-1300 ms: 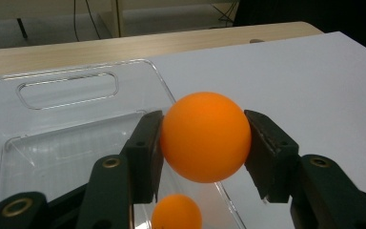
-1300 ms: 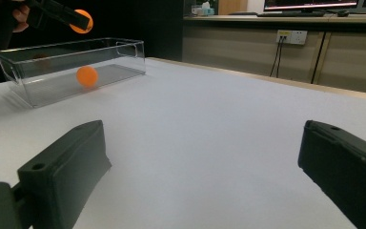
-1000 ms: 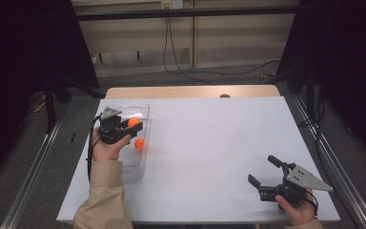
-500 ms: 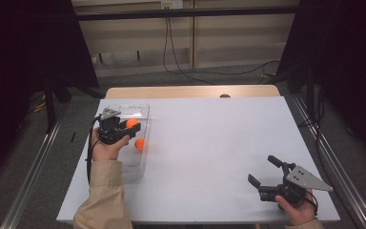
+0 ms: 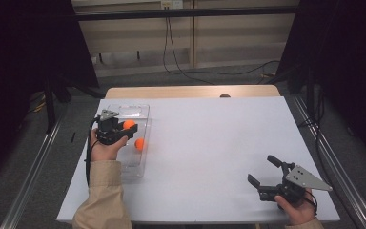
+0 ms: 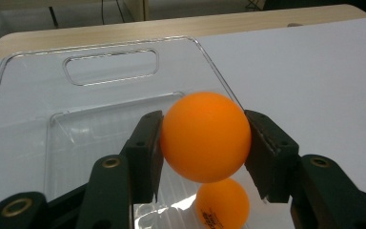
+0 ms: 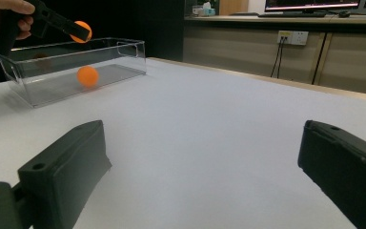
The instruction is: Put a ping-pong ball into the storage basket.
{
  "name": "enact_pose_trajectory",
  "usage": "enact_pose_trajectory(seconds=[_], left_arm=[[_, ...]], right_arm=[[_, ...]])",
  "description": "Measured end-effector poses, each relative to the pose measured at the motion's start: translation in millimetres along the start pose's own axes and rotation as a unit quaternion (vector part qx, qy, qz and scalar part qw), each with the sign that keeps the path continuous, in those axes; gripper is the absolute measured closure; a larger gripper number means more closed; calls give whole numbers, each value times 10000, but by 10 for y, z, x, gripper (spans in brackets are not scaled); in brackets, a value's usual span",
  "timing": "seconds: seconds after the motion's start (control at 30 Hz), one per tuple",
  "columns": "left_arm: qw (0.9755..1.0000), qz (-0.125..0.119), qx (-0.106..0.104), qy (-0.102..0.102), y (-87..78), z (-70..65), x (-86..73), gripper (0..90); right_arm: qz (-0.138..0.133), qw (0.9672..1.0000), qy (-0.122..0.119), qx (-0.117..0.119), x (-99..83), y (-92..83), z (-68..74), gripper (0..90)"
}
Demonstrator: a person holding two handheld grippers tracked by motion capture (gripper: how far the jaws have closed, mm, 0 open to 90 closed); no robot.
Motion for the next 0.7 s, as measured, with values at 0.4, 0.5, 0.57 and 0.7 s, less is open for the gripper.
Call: enact_pose_trajectory(seconds=[0.4,0.5,0.57,0.7], left_arm=[[10000,-25,39,-18,-15,6,2,498],[10000,-62,52,-49,-28,11,9,483],[9999,-97,52,-59,-41,8,17,464],[9998,-161,52,-82,-50,-2,28,403]], right_arm=[[-5,10000,5,9,2,-3,-1,24],[-8,10000,11,5,2,-3,-1,24],[-8,10000,7,5,2,-4,1,24],[-8,10000,2,12,4,-1,4,24]])
Point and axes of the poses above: each handheld gripper's, and its own axes: y roughly forward along the jaws, x roughly out of its top, z roughly to its left, the point moved 4 cm from there along y, roughly forward along the jaws, and after that the axes turned 9 degrees about y, right-handed, at the moved point
